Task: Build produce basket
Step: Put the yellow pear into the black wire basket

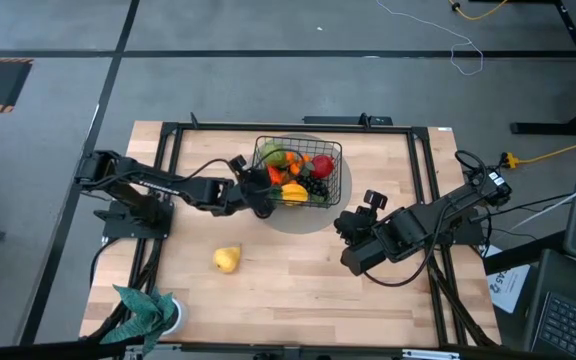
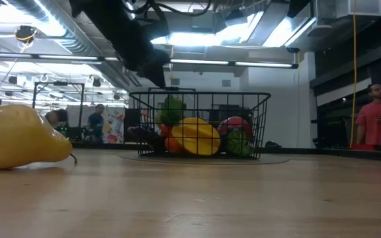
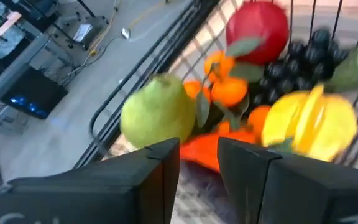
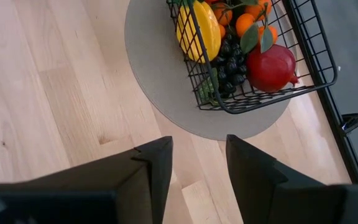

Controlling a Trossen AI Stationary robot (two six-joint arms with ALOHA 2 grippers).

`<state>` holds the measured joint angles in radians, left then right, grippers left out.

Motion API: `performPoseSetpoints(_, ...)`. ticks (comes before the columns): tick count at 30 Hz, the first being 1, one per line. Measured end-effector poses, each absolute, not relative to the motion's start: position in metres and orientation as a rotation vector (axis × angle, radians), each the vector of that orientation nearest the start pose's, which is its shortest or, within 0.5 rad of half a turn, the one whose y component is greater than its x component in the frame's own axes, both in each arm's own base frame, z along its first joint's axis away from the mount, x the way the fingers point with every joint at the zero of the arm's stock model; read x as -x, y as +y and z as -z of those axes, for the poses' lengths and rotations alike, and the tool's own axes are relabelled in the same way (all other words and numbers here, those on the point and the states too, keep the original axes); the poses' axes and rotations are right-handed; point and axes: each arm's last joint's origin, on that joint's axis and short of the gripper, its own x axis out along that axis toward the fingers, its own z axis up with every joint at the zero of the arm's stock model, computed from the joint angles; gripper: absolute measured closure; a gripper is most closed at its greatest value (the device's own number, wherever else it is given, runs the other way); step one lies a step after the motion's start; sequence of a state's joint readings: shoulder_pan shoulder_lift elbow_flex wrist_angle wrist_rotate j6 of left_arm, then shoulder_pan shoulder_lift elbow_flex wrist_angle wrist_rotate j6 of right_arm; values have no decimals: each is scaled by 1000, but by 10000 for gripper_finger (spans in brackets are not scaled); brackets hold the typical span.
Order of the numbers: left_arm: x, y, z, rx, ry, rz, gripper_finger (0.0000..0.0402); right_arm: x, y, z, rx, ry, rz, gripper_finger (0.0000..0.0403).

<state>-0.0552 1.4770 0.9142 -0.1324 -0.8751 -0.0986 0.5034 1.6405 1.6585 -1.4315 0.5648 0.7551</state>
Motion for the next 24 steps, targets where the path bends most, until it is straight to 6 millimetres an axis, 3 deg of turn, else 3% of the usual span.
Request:
performPoseSetpoints(8, -279, -27, -264, -93, 454, -723, 305, -267, 130, -340, 58, 1085, 484, 264)
performPoseSetpoints(13, -259, -56, -279, 92, 464, -424, 305, -267, 130, -340, 57, 1086, 483, 264)
performPoseSetpoints(18, -241, -80, -271, 357, 721, -54, 305, -267, 130, -340, 56, 1084, 483, 264)
performPoseSetpoints(24, -230, -99, -247, 264, 920, -67, 305, -268, 130, -340, 49, 1081, 484, 264)
